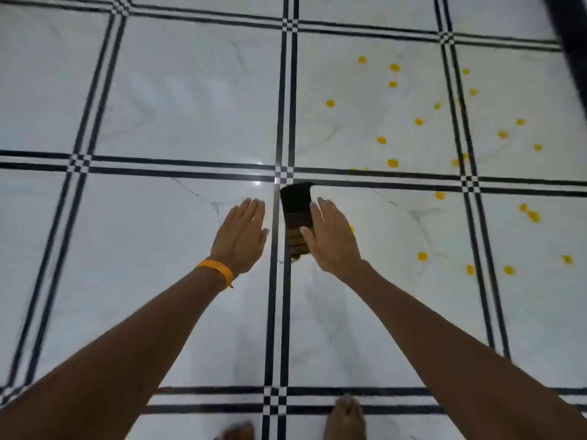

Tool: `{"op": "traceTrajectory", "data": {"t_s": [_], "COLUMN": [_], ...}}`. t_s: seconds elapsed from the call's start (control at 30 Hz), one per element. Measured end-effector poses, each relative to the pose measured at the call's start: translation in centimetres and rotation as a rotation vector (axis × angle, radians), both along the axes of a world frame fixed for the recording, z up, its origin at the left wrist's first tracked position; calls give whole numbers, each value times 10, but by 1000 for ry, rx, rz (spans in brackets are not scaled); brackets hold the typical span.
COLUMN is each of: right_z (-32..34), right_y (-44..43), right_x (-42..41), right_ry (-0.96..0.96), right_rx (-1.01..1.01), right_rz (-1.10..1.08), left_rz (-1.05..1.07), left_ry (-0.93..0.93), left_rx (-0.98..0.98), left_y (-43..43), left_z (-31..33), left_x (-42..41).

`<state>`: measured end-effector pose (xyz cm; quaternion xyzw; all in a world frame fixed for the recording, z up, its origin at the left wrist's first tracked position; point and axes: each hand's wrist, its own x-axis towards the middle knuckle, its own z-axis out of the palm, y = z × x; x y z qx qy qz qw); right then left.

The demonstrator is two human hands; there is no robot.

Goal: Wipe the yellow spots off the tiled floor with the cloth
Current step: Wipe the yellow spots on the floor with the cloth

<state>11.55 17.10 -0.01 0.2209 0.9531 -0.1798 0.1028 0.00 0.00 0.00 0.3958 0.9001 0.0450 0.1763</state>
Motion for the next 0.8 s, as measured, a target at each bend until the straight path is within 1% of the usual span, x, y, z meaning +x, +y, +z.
{"op": "traceTrajectory", "data": {"t_s": [0.1,0.13,0.2,0.23,0.3,0.33,0.4,0.43,0.5,0.57,0.63,0.67,0.7,0.73,0.8], "right_z": [-99,-123,-169,-200,-232,-235,-254,-258,-261,-265,-267,-264,-260,-259,-258], "right_y": [16,22,27,29,26,19,16,22,49,77,94,91,80,63,35], "right_x": [-29,-40,-59,-67,-70,-65,-49,-39,-28,-41,-76,-93,-103,-102,-62], "right_ry": [26,7,25,42,75,110,164,188,215,187,172,181,187,191,166], "right_rx": [36,19,10,29,86,90,102,118,172,222,275,270,251,223,171], "right_rz": [24,12,-10,-15,-15,-23,-22,-10,-33,-156,-296,-298,-243,-136,89], "left_rz": [32,34,33,49,104,129,99,70,33,37,24,19,15,14,7], "left_ry": [10,15,47,72,89,103,151,189,199,194,200,187,187,191,193], "left_rx": [2,-24,22,56,97,104,121,144,171,182,186,195,195,197,198], "left_y": [9,14,28,38,54,56,66,68,71,68,68,69,69,68,67], "left_z": [-98,-122,-162,-190,-220,-226,-254,-263,-268,-270,-269,-269,-268,-268,-269], "left_x": [-18,-22,-31,-41,-59,-65,-70,-71,-72,-73,-75,-76,-77,-76,-77]}}
